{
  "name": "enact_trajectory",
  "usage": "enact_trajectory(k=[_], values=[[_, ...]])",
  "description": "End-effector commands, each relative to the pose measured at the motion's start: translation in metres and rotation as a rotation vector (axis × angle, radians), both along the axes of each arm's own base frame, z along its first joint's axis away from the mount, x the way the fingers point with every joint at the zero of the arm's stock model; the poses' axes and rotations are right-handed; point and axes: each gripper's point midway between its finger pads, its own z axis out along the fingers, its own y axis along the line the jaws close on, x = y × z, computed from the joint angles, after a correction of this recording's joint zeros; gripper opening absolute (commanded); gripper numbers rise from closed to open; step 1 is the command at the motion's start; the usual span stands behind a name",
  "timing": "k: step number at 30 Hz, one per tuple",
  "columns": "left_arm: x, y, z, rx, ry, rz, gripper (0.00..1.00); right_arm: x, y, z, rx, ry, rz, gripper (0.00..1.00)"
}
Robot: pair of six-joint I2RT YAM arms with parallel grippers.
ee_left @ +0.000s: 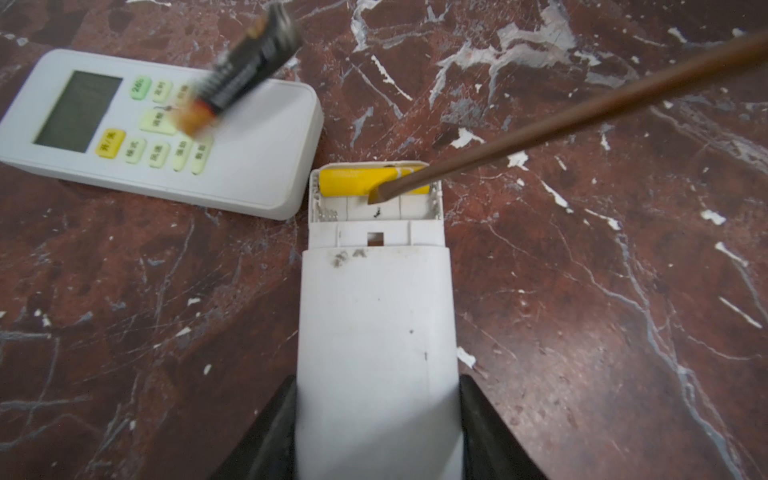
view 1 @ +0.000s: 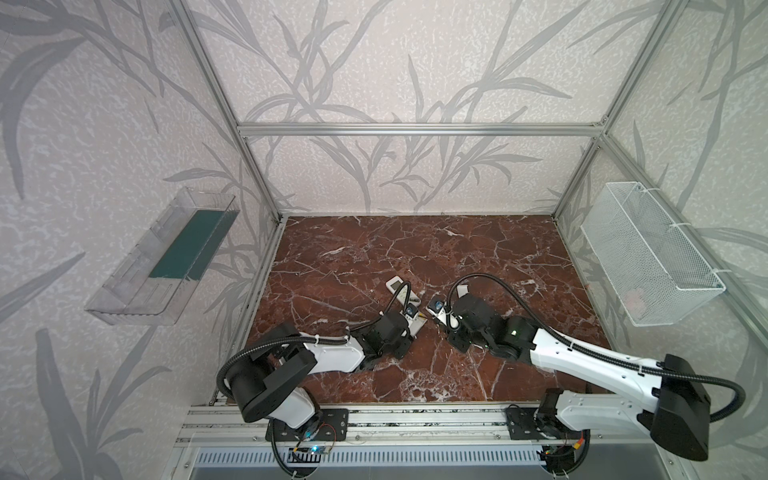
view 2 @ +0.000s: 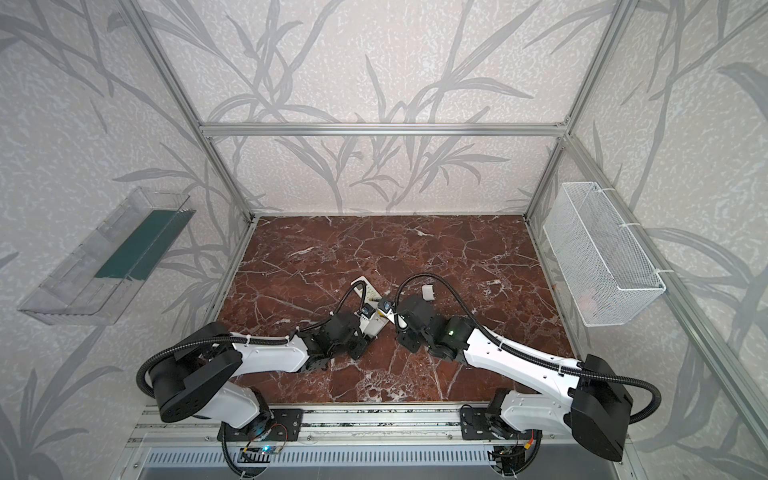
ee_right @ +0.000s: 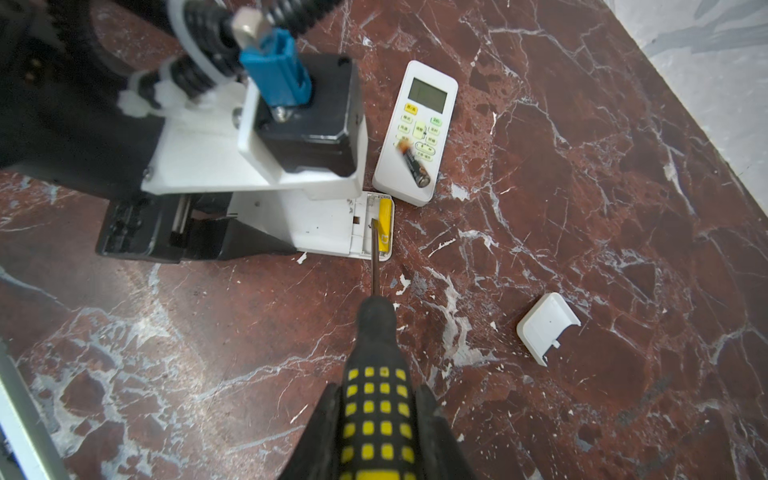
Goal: Unload the batteries from the remote control
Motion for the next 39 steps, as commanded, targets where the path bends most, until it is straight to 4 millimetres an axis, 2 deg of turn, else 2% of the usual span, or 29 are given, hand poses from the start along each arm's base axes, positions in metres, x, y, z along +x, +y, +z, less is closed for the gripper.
enact_trajectory(k=[1,6,14,25,31,39], values=[[-0.052,0.01,-0.048,0.109,0.207,-0.132,0.37,0.0,-0.005,-0.008,0.001,0.012,-0.037,0.0],[-0.051,0.01,-0.049,0.11,0.205,-0.131,0.37,-0.006,-0.015,-0.015,0.006,0.036,-0.073,0.0],[-0.051,0.013,-0.049,0.108,0.2,-0.112,0.37,0.003,-0.012,0.008,0.057,-0.02,-0.108,0.0],[-0.049,0.015,-0.049,0.115,0.19,-0.105,0.37,0.017,-0.012,0.029,0.091,-0.068,-0.166,0.0],[-0.049,0.016,-0.049,0.116,0.189,-0.101,0.37,0.025,-0.017,0.033,0.116,-0.064,-0.199,0.0],[-0.048,0.016,-0.048,0.113,0.184,-0.1,0.36,0.038,-0.004,0.043,0.167,-0.071,-0.195,0.0]])
